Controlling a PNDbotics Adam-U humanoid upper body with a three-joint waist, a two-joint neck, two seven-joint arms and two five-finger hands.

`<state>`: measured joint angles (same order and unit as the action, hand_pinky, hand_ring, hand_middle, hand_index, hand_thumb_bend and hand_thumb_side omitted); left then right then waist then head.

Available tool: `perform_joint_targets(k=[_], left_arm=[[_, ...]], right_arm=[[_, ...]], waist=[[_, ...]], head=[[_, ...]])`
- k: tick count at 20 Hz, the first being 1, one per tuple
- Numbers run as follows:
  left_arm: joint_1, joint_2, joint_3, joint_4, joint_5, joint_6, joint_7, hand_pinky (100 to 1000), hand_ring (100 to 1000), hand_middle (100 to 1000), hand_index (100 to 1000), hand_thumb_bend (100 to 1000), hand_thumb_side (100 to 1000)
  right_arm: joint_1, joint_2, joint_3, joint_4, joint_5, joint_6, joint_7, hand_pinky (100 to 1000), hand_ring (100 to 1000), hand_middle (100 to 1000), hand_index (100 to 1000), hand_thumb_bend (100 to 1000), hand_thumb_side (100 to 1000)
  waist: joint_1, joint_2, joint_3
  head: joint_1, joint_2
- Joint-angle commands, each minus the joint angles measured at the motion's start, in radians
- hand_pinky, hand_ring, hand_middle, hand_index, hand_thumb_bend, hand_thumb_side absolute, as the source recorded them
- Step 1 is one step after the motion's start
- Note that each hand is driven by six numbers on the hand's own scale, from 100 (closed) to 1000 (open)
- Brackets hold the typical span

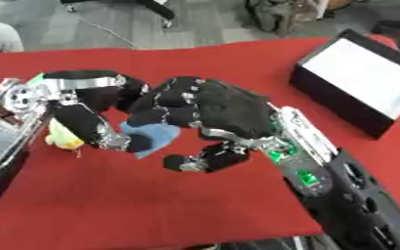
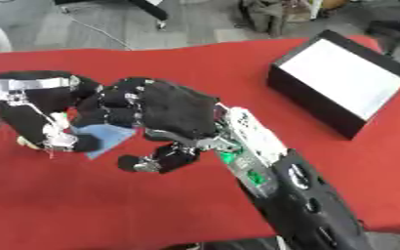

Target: Pick up the objects with one hand, pass them to the other hand, and then place them into the box on the other side of the table.

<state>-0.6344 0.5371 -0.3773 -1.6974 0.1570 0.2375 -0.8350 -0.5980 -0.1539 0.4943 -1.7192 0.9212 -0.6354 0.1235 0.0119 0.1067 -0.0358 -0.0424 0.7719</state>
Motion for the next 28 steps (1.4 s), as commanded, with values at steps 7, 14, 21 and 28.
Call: perform_joint_targets(k=[7, 14, 21, 28], left_arm=[[-0.011, 0.014, 0.006, -0.002, -0.009, 0.0, -0.003, 606, 508, 523, 745, 405, 252], [-0.012, 0.012, 0.004, -0.003, -0.011, 0.001, -0.005, 627, 509, 525, 747, 408, 257], [-0.012, 0.011, 0.001, -0.009, -0.013, 0.007, -0.011, 647, 512, 528, 751, 407, 260], [-0.01, 0.011, 0.0, -0.015, -0.009, 0.005, -0.027, 668, 549, 566, 796, 467, 347]], right_arm=[[-0.009, 0.019, -0.002, 0.034, 0.097, 0.03, -0.044, 772, 799, 796, 902, 345, 144], [-0.01, 0.026, 0.0, 0.042, 0.132, 0.041, -0.044, 752, 759, 732, 856, 324, 132], [-0.009, 0.032, 0.0, 0.048, 0.197, 0.085, -0.096, 733, 717, 607, 750, 253, 100], [-0.01, 0.034, 0.003, 0.068, 0.217, 0.094, -0.182, 711, 657, 483, 636, 100, 100]], waist=[[0.002, -0.011, 0.001], [0.003, -0.012, 0.001], [0.004, -0.012, 0.002], [0.003, -0.012, 0.005]], head=[[-0.007, -0.002], [-0.006, -0.002], [-0.008, -0.002], [-0.012, -0.002]])
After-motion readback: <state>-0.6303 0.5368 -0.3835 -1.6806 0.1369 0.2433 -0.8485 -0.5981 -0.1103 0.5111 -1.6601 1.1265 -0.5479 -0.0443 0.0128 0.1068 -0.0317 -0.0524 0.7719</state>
